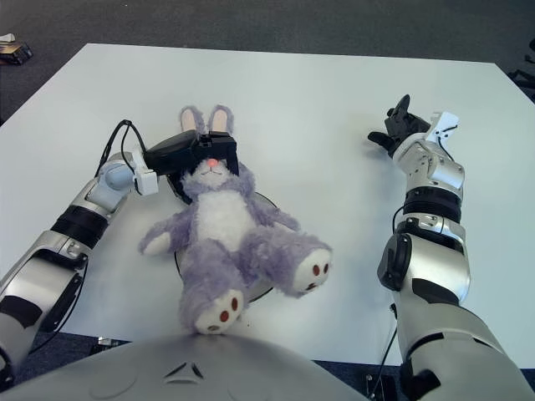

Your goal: Put the doll into the plate.

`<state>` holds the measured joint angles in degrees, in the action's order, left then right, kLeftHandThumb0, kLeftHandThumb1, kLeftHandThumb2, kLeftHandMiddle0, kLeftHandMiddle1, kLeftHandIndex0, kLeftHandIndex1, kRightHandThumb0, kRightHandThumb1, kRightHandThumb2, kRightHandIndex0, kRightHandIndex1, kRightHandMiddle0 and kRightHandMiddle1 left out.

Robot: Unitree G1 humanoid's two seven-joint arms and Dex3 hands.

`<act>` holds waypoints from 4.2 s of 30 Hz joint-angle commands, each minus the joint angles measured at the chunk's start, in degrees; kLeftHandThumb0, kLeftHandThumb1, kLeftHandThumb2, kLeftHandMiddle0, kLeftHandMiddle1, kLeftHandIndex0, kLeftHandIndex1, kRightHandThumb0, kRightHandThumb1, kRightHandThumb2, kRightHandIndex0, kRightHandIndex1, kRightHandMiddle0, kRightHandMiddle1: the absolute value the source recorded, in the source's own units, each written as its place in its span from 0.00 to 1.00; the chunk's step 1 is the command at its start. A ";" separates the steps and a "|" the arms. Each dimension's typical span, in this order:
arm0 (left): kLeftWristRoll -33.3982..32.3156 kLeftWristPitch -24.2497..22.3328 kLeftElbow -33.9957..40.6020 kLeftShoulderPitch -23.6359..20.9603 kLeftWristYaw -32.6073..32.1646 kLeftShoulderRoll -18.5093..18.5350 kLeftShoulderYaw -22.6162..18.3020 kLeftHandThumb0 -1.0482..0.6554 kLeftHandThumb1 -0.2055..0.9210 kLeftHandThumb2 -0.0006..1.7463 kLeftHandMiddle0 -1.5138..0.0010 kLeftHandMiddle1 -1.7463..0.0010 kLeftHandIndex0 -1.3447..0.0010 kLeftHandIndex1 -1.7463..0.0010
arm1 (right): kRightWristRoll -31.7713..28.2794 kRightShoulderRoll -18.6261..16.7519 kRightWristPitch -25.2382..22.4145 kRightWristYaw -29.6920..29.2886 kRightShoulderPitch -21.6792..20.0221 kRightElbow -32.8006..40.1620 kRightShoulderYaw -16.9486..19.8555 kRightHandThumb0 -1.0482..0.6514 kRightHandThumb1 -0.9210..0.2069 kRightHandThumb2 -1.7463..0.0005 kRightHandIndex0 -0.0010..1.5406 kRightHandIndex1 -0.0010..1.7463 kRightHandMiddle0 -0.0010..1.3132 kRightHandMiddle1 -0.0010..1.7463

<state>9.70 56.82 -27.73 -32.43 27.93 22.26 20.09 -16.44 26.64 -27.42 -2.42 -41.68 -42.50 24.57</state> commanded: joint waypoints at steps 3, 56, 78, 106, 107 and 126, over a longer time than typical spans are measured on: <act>0.21 -0.64 -0.09 0.41 2.92 1.06 1.17 0.19 0.97 0.37 0.86 0.40 0.95 0.23 | 0.06 0.08 0.01 0.21 -0.34 -1.00 0.02 0.19 0.00 0.56 0.25 1.00 0.00 0.93; -8.72 9.41 -9.81 -5.73 7.15 3.01 2.59 0.00 1.00 0.53 1.00 0.92 1.00 0.70 | 0.81 1.17 1.41 0.45 -2.02 -5.81 -0.75 0.18 0.00 0.52 0.27 1.00 0.00 0.94; -44.47 -9.09 -12.89 -14.52 60.79 2.39 0.27 0.00 1.00 0.36 1.00 1.00 1.00 0.98 | 0.82 1.25 1.34 1.03 -2.62 -7.43 -1.18 0.19 0.00 0.52 0.26 1.00 0.00 0.97; -21.29 -30.97 -23.82 -22.29 63.00 12.63 -7.08 0.00 1.00 0.63 1.00 1.00 0.98 0.97 | 0.66 1.47 1.45 1.43 -2.15 -7.85 -2.37 0.20 0.00 0.49 0.26 1.00 0.00 0.96; -21.17 -31.04 -23.66 -22.20 63.07 12.58 -7.26 0.00 1.00 0.63 1.00 1.00 0.99 0.97 | 0.63 1.51 1.40 1.46 -2.07 -7.75 -2.36 0.20 0.00 0.49 0.26 1.00 0.00 0.96; -33.19 -35.18 -22.92 -8.39 7.70 -11.70 -30.91 0.12 1.00 0.43 0.73 0.25 0.86 0.13 | 1.88 -7.01 6.70 -0.03 7.09 5.68 -6.20 0.25 0.00 0.49 0.29 1.00 0.17 1.00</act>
<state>-24.70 18.76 -52.23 -48.03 56.93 16.33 -4.63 -16.18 24.75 -21.79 -1.12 -42.02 -44.51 20.61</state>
